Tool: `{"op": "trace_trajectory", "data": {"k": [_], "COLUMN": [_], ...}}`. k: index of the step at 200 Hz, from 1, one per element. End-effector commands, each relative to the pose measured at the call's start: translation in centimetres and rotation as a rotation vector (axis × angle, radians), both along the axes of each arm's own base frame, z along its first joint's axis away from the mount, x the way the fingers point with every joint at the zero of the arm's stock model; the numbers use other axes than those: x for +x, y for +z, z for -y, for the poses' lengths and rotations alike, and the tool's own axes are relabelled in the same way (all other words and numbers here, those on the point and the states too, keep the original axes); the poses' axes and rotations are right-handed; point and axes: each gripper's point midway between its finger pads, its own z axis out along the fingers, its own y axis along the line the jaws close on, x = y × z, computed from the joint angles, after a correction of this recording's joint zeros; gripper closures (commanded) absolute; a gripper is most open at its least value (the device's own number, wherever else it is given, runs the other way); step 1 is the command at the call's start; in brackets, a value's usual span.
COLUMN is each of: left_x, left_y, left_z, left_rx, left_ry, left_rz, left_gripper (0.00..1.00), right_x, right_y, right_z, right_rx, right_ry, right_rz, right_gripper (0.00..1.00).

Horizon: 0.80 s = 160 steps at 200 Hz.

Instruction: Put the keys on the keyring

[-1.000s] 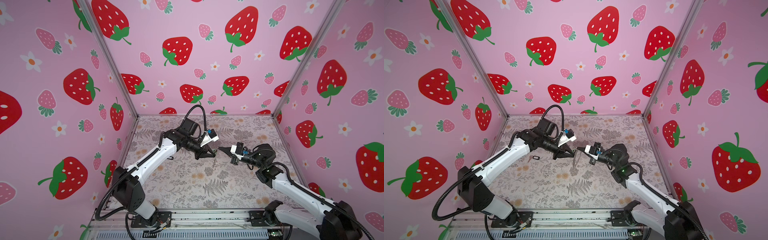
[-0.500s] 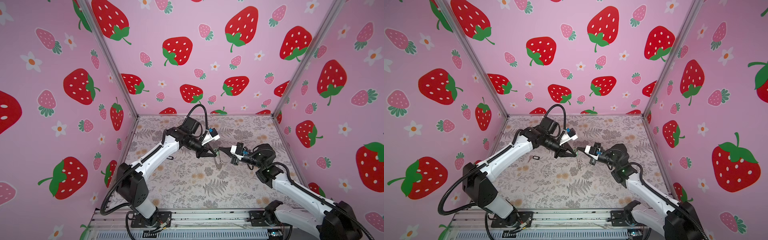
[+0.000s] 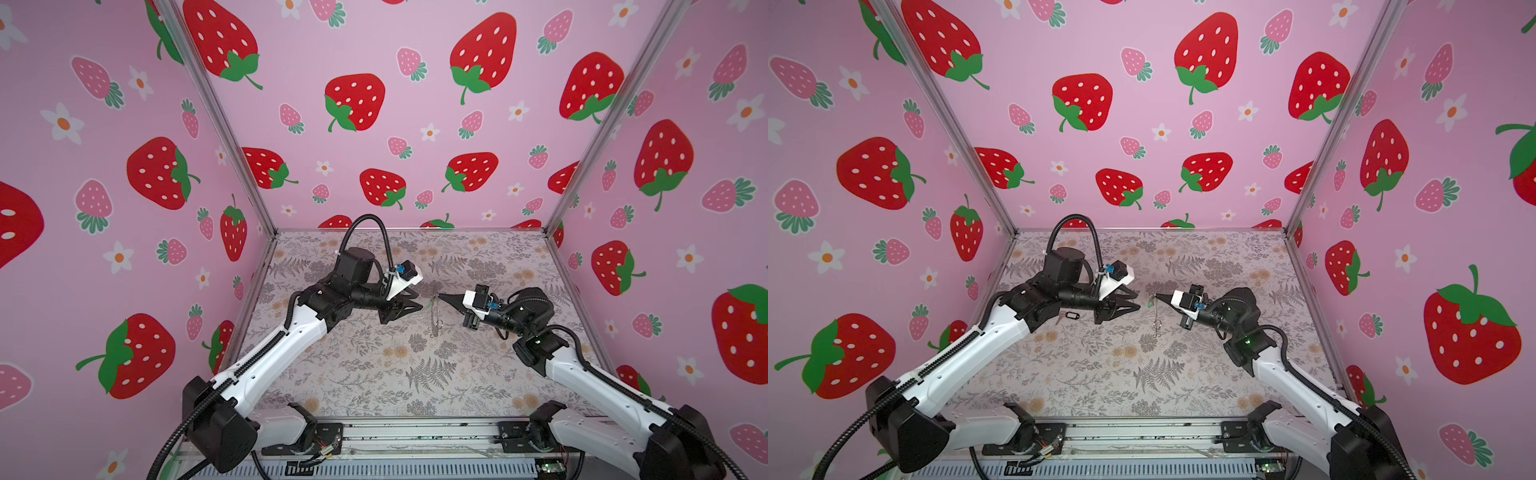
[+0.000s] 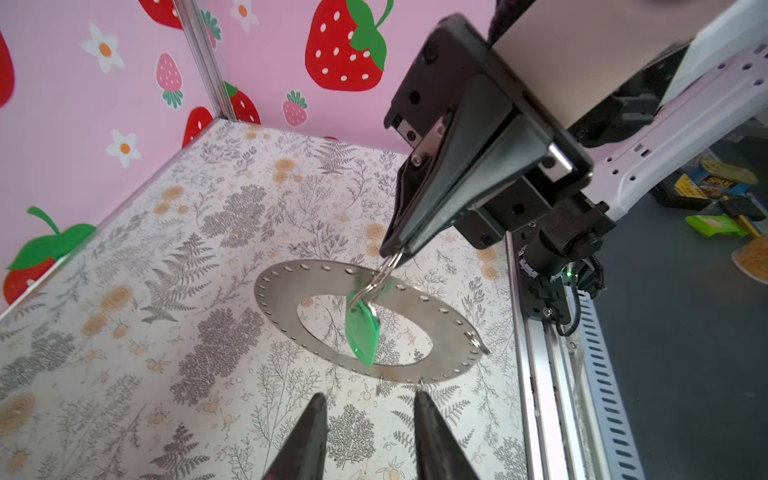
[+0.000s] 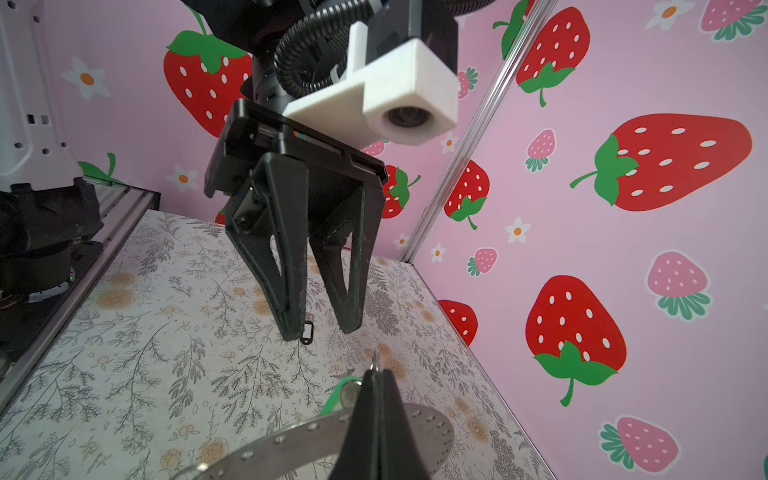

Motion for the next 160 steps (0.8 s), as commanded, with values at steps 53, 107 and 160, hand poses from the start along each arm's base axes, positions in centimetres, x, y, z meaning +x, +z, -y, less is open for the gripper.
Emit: {"op": "trace_trajectory", "data": {"k": [53,107,160], "left_x": [-0.5,-1.0,-1.6], "left_y": [2.6,3.1,2.6], "left_z": [2.5,2.7,3.0], "left_rx": [-0.055,-0.066,-0.057], "left_ry": [-0.165,-0.189,-0.229], "left_rz": [0.215,0.24,0.224], "left_gripper": [0.74,0.77,0.84], "right_x": [-1.5,-1.9,-2.0], "right_y": [1.2,1.1,1.6], "right_z": [-0.3,-0.5,-0.5], "right_rx": [0.008,0.004,0.015], "right_ry": [0.102,0.131,0.14], "right_rz": [0.048,0.045,0.046], "right_gripper": [1.0,1.0,1.0]}}
